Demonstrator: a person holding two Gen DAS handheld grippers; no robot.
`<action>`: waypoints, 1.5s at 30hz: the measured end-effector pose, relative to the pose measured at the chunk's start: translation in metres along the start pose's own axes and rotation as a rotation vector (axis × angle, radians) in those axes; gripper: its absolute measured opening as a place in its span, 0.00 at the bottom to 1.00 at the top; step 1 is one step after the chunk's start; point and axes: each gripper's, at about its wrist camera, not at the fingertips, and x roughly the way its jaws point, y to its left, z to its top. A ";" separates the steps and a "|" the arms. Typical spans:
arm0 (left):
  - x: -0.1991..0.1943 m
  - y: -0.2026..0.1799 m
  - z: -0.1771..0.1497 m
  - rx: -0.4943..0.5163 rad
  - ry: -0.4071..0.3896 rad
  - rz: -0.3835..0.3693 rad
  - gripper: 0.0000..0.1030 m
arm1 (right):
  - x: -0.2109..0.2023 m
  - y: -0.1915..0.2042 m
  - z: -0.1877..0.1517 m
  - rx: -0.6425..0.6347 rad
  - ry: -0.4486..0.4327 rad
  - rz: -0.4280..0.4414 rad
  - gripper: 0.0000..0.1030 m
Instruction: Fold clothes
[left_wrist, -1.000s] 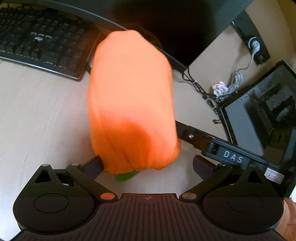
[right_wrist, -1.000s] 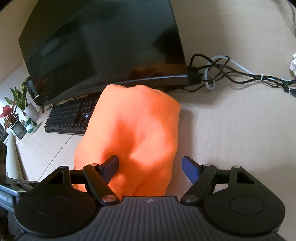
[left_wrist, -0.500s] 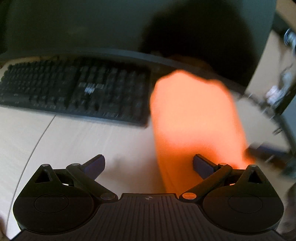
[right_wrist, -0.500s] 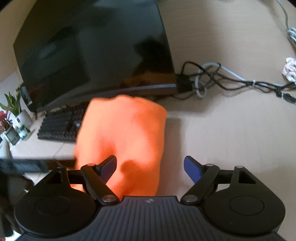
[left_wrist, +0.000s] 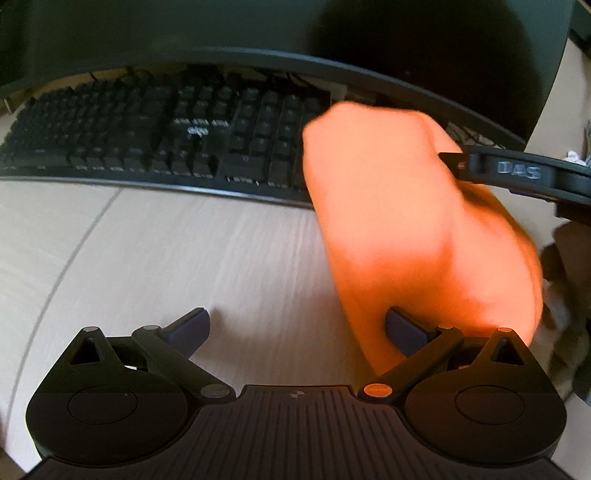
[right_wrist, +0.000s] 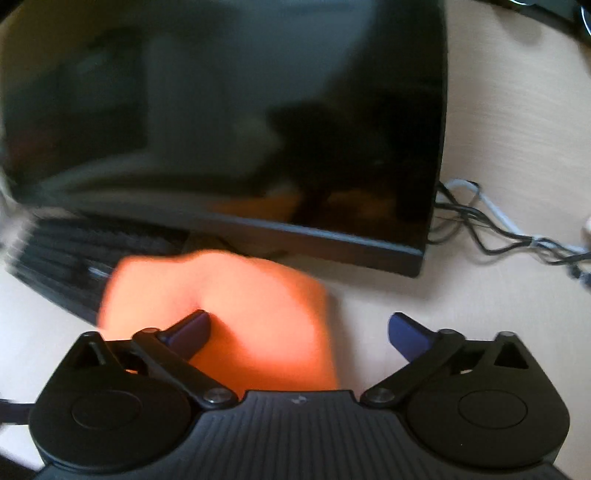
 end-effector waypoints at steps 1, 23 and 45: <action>0.001 0.000 0.000 -0.004 0.000 -0.002 1.00 | -0.001 -0.001 0.001 -0.001 -0.001 0.007 1.00; -0.139 -0.104 -0.150 0.086 -0.322 -0.009 1.00 | -0.217 -0.070 -0.151 -0.122 -0.163 0.101 1.00; -0.163 -0.112 -0.181 -0.010 -0.278 0.069 1.00 | -0.247 -0.083 -0.186 -0.091 -0.162 0.143 1.00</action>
